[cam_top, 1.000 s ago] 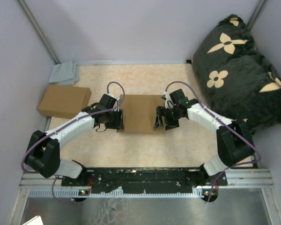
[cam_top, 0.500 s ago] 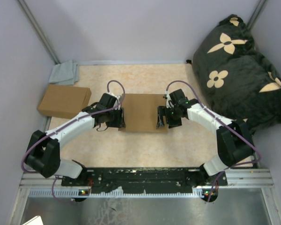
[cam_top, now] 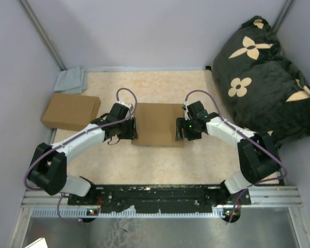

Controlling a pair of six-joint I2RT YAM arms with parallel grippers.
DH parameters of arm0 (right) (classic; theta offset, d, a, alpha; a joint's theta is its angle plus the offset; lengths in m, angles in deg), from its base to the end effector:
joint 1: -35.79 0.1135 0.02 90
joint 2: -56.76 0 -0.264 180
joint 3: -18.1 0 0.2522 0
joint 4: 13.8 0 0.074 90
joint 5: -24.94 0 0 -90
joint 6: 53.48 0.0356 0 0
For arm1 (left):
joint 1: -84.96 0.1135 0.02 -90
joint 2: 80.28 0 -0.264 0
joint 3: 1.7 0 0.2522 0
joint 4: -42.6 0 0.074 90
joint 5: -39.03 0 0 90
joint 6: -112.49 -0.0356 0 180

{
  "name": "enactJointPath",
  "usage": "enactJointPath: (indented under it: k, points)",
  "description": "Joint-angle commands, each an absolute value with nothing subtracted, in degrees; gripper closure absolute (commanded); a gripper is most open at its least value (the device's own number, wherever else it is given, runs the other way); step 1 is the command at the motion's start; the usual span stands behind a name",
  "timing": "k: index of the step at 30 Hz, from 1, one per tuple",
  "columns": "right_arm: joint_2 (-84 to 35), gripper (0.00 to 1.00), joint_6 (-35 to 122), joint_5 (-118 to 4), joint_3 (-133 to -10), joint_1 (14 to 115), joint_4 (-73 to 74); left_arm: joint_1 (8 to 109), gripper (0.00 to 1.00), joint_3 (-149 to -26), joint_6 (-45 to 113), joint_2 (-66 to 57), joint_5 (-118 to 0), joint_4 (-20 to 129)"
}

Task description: Fold the paper box

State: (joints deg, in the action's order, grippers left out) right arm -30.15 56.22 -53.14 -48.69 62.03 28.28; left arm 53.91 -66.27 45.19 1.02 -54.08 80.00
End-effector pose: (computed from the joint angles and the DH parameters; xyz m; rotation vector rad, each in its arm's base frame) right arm 0.2599 0.1363 0.1941 -0.2259 2.7188 0.5255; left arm 0.2438 -0.1491 0.2131 0.2098 2.5638 -0.4386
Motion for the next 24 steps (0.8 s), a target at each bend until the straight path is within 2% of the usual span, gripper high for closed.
enactJointPath:
  k: [1, 12, 19, 24]
  points:
    - [-29.68, 0.31, 57.09, -56.85, -47.21, 62.42, 24.19, 53.76, 0.51, -64.73, 46.87, 1.12, -51.23, 77.1]
    - [-29.68, 0.34, 58.36, -60.71, -44.6, 62.42, 19.99, 53.17, 0.53, -59.49, 49.79, 1.39, -43.6, 69.29]
    - [-30.25, 0.49, 58.17, -60.2, -44.43, 62.48, 18.94, 49.83, 0.54, -54.84, 52.04, 2.21, -35.42, 61.66]
    - [-24.63, 0.58, 57.98, -59.12, -45.57, 62.46, 22.19, 47.69, 0.56, -53.28, 52.0, -1.73, -32.55, 61.95]
